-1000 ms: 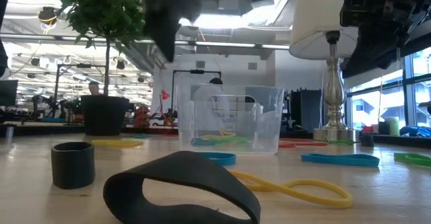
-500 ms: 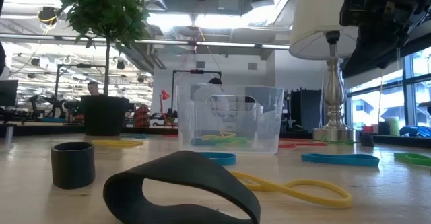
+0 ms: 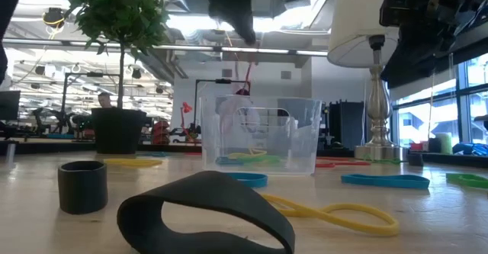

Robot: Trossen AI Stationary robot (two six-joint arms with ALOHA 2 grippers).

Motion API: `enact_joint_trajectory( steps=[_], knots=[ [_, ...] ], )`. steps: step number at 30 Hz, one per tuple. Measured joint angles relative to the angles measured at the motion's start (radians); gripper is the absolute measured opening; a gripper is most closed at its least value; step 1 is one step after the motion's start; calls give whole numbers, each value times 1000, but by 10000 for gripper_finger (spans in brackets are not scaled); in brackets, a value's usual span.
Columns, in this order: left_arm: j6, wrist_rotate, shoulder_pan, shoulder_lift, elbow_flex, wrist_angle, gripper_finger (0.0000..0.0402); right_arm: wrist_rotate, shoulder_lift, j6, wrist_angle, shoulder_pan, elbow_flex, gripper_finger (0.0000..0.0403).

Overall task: Pick and place rubber bands into bin
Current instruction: Put the red rubber band into the transparent container

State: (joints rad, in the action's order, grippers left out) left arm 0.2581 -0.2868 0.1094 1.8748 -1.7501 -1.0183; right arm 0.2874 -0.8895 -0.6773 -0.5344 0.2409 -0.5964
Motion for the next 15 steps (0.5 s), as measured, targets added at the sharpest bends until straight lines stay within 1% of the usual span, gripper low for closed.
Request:
enact_joint_trajectory(
  steps=[3, 8, 10, 12, 15],
  knots=[
    [0, 27, -3, 67, 0, 1, 3, 0, -16, -6, 5, 0, 0, 19],
    [-3, 28, -3, 150, 0, 1, 4, 0, -36, -25, 5, 0, 0, 19],
    [-28, 29, -1, 173, 0, 5, 6, 0, -43, -29, 5, 0, 0, 19],
    [-43, 49, 0, 185, 0, 0, 12, 0, -49, -42, 6, 0, 0, 19],
    [-44, 76, -5, 187, 0, 1, 34, -1, -55, -54, 6, 0, 0, 19]
  ],
)
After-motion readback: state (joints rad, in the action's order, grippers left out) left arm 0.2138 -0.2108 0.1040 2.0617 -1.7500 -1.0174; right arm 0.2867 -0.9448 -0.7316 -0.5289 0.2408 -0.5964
